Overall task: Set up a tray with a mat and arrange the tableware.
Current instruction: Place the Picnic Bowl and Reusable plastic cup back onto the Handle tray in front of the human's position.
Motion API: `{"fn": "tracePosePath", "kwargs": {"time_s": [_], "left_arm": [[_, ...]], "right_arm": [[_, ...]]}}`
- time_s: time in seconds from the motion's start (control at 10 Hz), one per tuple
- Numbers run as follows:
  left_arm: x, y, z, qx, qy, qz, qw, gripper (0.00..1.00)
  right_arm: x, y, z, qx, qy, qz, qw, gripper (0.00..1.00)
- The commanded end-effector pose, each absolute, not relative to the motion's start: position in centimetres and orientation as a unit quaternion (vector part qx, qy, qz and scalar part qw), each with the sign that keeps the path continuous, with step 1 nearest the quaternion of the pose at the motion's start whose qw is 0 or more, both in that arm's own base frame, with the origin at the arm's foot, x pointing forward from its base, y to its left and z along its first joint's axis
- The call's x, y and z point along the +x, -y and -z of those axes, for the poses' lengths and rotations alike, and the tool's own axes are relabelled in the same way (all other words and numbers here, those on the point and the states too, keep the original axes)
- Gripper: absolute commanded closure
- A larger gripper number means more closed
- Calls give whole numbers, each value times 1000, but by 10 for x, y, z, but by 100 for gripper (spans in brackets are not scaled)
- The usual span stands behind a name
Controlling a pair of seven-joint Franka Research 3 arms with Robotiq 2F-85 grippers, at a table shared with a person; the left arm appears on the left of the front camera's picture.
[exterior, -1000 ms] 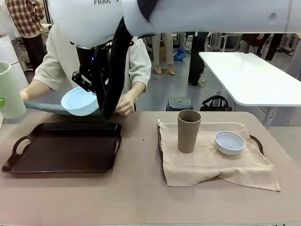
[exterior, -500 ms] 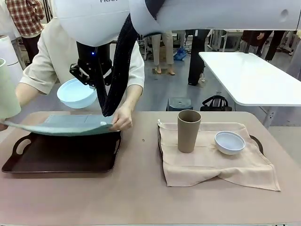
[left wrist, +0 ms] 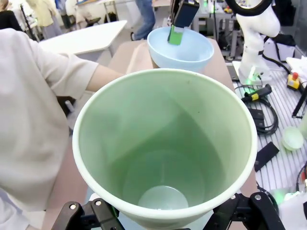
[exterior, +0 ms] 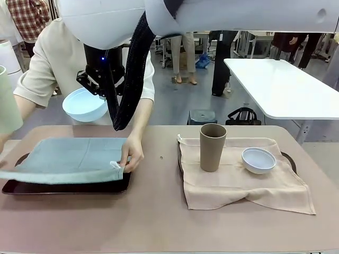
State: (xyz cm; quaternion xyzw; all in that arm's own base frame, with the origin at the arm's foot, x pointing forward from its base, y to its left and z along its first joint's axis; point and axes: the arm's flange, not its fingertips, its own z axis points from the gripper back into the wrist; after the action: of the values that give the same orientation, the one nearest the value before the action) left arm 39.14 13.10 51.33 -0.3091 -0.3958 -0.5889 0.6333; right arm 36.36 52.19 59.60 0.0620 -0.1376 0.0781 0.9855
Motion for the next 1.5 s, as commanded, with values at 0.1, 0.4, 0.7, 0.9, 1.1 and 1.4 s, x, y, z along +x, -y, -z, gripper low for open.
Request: {"fn": "tracePosePath", "kwargs": {"time_s": [0.1,0.4,0.7,0.9,1.1,1.4], "left_arm": [[390,-130,-515,-305,402,587,633,100],[390,-130,-515,-305,402,587,633,100],[390,-130,-515,-305,402,587,633,100],[390,-130,-515,-305,402,587,633,100],[390,-130,-515,-305,402,587,633,100],[390,-130,-515,-305,402,587,633,100]], "right_arm": [[361,-522,-597,58,136,-78,986,100],[361,-522,-597,58,136,-78,986,100],[361,-522,-597,58,136,-78,986,100],[361,-522,-597,58,136,-78,986,100],[361,-522,-597,58,136,-78,986,100],[361,-522,-597,58,136,-78,986,100]]}}
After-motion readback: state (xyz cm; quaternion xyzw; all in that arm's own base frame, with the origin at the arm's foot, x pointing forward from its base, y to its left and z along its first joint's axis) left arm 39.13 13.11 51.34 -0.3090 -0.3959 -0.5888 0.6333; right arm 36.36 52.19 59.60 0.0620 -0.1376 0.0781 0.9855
